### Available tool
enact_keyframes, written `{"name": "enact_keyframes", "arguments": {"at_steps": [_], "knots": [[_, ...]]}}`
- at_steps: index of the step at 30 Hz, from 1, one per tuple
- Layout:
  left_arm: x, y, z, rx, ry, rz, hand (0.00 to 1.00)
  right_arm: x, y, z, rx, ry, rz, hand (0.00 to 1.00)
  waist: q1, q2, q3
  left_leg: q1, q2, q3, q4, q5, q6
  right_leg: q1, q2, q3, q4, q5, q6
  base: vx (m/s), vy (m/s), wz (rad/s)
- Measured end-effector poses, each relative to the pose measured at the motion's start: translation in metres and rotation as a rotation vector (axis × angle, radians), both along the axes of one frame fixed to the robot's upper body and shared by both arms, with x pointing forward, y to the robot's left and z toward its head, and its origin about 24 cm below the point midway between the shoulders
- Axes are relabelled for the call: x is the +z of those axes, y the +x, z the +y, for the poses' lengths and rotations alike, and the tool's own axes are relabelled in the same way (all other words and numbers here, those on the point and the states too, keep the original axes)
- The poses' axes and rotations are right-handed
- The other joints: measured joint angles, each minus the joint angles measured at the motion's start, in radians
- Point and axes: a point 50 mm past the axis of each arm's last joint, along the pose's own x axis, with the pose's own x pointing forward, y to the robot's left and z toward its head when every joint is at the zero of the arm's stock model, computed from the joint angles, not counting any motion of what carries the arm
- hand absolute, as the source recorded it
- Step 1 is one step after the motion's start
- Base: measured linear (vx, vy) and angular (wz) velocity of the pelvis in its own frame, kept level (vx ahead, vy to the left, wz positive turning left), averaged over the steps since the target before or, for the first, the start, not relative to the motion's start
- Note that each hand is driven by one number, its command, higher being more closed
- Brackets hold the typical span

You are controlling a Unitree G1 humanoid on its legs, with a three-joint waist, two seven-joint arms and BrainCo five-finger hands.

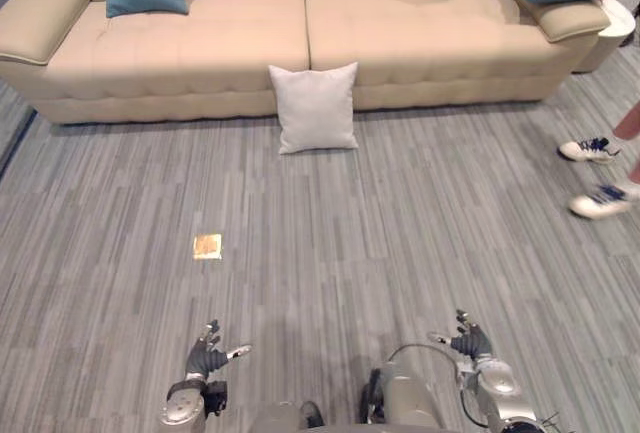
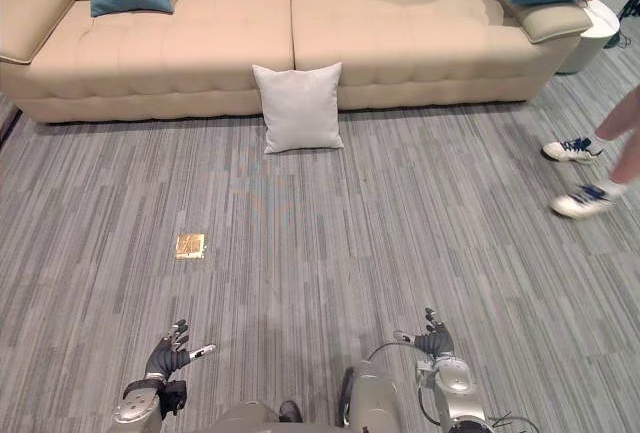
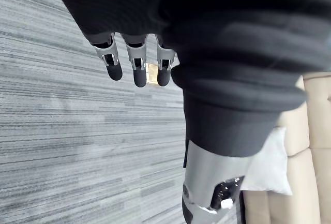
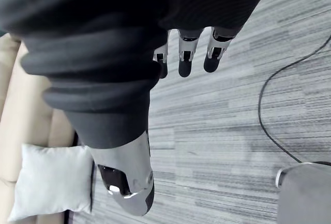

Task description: Pick up cushions and gather them together orderly.

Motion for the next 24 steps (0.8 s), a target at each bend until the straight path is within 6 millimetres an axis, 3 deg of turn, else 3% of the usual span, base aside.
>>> {"name": "enact_keyframes", "arguments": {"at_steps": [1,2,3,4,5,6,7,8,9,10,12,14,15,16,17,18,19,20,22,23,24], "knots": [[0.001,0.004,-0.001,-0.005,-0.002,-0.009,0.00,0.001,-0.001,0.000,0.001,-0.005,-0.008,0.00,-0.013,0.001,0.004,0.036,0.008,-0.022,-0.037,0.010,-0.034,-0.015,0.016,0.002,-0.123,0.083,-0.004,0.58,-0.139,0.64],[0.001,0.004,0.000,-0.003,0.003,-0.010,0.00,0.001,-0.002,0.000,0.009,-0.010,-0.007,0.00,-0.019,-0.023,0.001,0.079,0.009,-0.038,-0.050,0.000,-0.070,-0.025,0.017,0.006,-0.191,0.187,-0.039,0.62,-0.168,0.63],[0.000,0.003,-0.001,0.001,0.000,-0.002,0.00,0.001,-0.004,0.000,0.013,-0.016,-0.004,0.00,-0.025,-0.021,0.002,0.098,0.015,-0.049,-0.046,-0.011,-0.089,-0.025,0.011,0.012,-0.164,0.266,-0.095,0.78,-0.244,0.38],[-0.002,0.004,-0.006,0.005,-0.015,-0.002,0.00,0.004,0.001,-0.001,0.014,-0.022,-0.016,0.00,-0.024,0.006,0.009,0.098,0.049,-0.056,-0.013,0.004,-0.131,-0.042,0.011,-0.011,-0.066,0.197,-0.125,0.65,-0.233,0.37],[-0.003,0.004,-0.009,0.004,-0.022,-0.001,0.00,0.008,0.006,0.001,0.024,-0.022,-0.045,0.00,-0.037,0.003,0.009,0.058,0.058,-0.062,0.091,0.048,-0.190,-0.034,-0.001,-0.017,-0.026,0.122,-0.120,0.76,-0.296,0.22],[-0.004,0.003,-0.010,0.007,-0.028,0.004,0.00,0.010,0.007,0.002,0.032,-0.025,-0.052,0.00,-0.037,0.004,0.010,0.025,0.070,-0.063,0.177,0.079,-0.190,-0.017,0.001,-0.018,-0.022,0.100,-0.124,0.62,-0.278,0.20],[-0.007,0.000,-0.013,0.012,-0.040,0.019,0.00,0.010,0.009,0.004,0.047,-0.028,-0.056,0.00,-0.033,0.012,0.016,-0.061,0.122,-0.061,0.410,0.190,-0.189,0.057,0.017,-0.025,-0.057,0.070,-0.128,0.62,-0.269,0.02],[-0.009,-0.003,-0.014,0.015,-0.045,0.026,0.00,0.010,0.010,0.006,0.060,-0.029,-0.056,0.00,-0.026,0.016,0.018,-0.109,0.157,-0.059,0.535,0.224,-0.188,0.103,0.032,-0.029,-0.092,0.065,-0.131,0.59,-0.225,-0.12],[-0.011,-0.005,-0.014,0.014,-0.052,0.035,0.00,0.010,0.011,0.010,0.075,-0.027,-0.063,0.00,-0.009,0.015,0.027,-0.190,0.211,-0.043,0.749,0.192,-0.142,0.200,0.066,-0.021,-0.164,0.062,-0.136,0.54,-0.167,-0.29],[-0.011,-0.006,-0.015,0.016,-0.055,0.036,0.00,0.010,0.013,0.013,0.079,-0.022,-0.073,0.00,0.007,-0.001,0.037,-0.263,0.229,-0.030,0.856,0.162,-0.100,0.288,0.077,-0.008,-0.233,0.061,-0.137,0.52,-0.127,-0.31],[-0.011,-0.005,-0.015,0.014,-0.057,0.032,0.00,0.011,0.015,0.015,0.075,-0.015,-0.081,0.00,0.019,-0.020,0.047,-0.378,0.230,0.016,0.844,0.138,-0.061,0.405,0.078,-0.001,-0.341,0.055,-0.127,0.49,-0.074,-0.09],[-0.010,-0.006,-0.014,0.017,-0.056,0.032,0.00,0.015,0.021,0.016,0.077,-0.012,-0.099,0.00,0.030,-0.032,0.054,-0.492,0.192,0.030,0.665,0.130,-0.048,0.479,0.079,0.020,-0.421,0.049,-0.115,0.47,-0.011,-0.29],[-0.011,-0.006,-0.015,0.021,-0.059,0.033,0.00,0.016,0.024,0.016,0.071,-0.009,-0.108,0.00,0.053,-0.034,0.056,-0.531,0.148,0.009,0.447,0.145,-0.070,0.507,0.075,0.051,-0.448,0.048,-0.098,0.60,0.120,-0.79],[-0.013,-0.010,-0.015,0.030,-0.064,0.043,0.00,0.017,0.026,0.016,0.068,-0.010,-0.114,0.00,0.074,-0.031,0.057,-0.541,0.108,-0.035,0.196,0.200,-0.108,0.547,0.070,0.077,-0.477,0.034,-0.074,0.63,0.166,-0.83],[-0.014,-0.012,-0.016,0.032,-0.066,0.049,0.00,0.017,0.026,0.016,0.067,-0.010,-0.110,0.00,0.077,-0.027,0.055,-0.537,0.097,-0.053,0.087,0.236,-0.125,0.570,0.070,0.089,-0.492,0.025,-0.060,0.67,0.261,-0.77],[-0.015,-0.017,-0.015,0.037,-0.065,0.061,0.00,0.015,0.024,0.016,0.065,-0.010,-0.103,0.00,0.085,-0.022,0.054,-0.536,0.093,-0.073,-0.016,0.326,-0.128,0.618,0.069,0.111,-0.514,-0.001,-0.031,0.47,0.228,-0.68],[-0.017,-0.019,-0.013,0.042,-0.061,0.071,0.00,0.012,0.021,0.019,0.062,-0.003,-0.091,0.00,0.098,-0.040,0.044,-0.536,0.078,-0.069,0.032,0.388,-0.090,0.638,0.057,0.131,-0.517,-0.022,-0.021,0.72,0.313,-0.63],[-0.015,-0.015,-0.015,0.050,-0.067,0.057,0.00,0.008,0.014,0.021,0.056,0.007,-0.073,0.00,0.100,-0.078,0.020,-0.553,0.032,-0.080,0.094,0.364,-0.027,0.616,-0.001,0.135,-0.438,-0.039,-0.017,0.63,0.240,-0.34],[-0.015,-0.013,-0.020,0.042,-0.082,0.050,0.00,0.007,0.013,0.020,0.053,0.007,-0.069,0.00,0.089,-0.086,0.017,-0.547,0.014,-0.069,0.179,0.300,0.039,0.549,-0.053,0.142,-0.230,-0.046,0.013,0.65,0.239,-0.03],[-0.018,-0.016,-0.021,0.043,-0.085,0.066,0.00,0.005,0.011,0.022,0.057,0.012,-0.060,0.00,0.066,-0.090,0.018,-0.488,-0.015,-0.064,0.216,0.226,0.062,0.442,-0.112,0.171,0.101,0.042,0.136,0.64,0.252,0.16],[-0.018,-0.016,-0.020,0.039,-0.081,0.069,0.00,0.004,0.010,0.024,0.061,0.015,-0.056,0.00,0.057,-0.091,0.019,-0.453,-0.028,-0.064,0.215,0.204,0.070,0.399,-0.132,0.186,0.235,0.060,0.177,0.63,0.237,0.25]]}}
